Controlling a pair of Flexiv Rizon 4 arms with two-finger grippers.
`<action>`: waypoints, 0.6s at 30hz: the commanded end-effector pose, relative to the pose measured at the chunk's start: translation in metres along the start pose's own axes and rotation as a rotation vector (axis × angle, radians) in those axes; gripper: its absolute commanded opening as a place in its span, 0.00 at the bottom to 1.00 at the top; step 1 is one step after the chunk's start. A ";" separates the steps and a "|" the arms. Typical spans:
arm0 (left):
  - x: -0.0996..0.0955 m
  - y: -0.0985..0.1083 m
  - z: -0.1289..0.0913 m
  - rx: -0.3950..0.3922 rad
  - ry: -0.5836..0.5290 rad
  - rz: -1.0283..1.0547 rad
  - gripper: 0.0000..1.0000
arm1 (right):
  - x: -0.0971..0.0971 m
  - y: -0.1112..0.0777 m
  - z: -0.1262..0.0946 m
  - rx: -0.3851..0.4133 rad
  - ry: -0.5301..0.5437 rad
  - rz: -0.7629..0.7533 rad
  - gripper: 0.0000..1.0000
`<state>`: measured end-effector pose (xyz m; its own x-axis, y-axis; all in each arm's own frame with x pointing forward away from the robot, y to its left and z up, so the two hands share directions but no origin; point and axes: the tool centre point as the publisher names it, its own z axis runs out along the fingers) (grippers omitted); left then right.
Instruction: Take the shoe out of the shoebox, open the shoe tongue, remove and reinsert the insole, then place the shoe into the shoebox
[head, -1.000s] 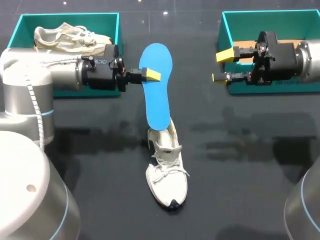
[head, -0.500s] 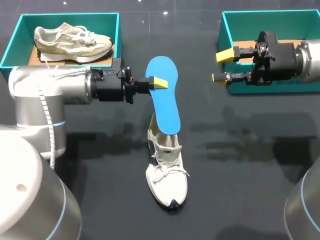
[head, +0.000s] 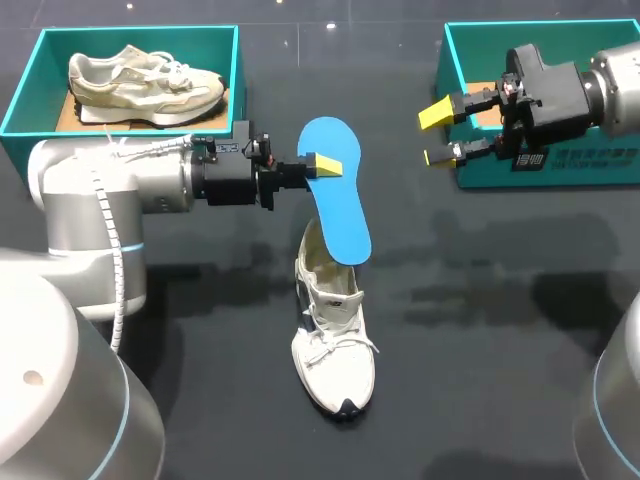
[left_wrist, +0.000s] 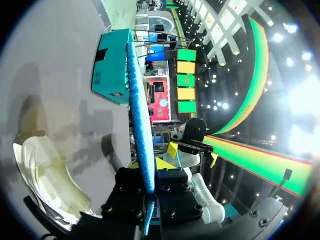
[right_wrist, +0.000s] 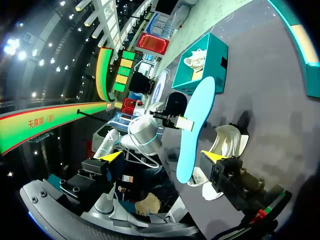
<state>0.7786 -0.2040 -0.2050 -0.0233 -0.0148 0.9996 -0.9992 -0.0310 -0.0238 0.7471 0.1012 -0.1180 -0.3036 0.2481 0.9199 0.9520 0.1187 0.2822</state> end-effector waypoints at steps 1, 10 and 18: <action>-0.001 -0.002 0.000 0.001 0.001 -0.003 0.00 | 0.009 0.003 -0.003 0.030 -0.080 -0.005 1.00; -0.002 -0.002 -0.001 0.002 -0.001 -0.009 0.00 | 0.019 0.000 -0.006 0.059 -0.276 0.011 1.00; -0.002 -0.002 -0.001 0.002 -0.001 -0.009 0.00 | 0.040 0.004 0.003 0.114 -0.496 0.073 1.00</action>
<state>0.7808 -0.2030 -0.2062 -0.0146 -0.0160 0.9998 -0.9993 -0.0342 -0.0151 0.7372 0.1089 -0.0905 -0.2500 0.5120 0.8218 0.9672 0.1715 0.1874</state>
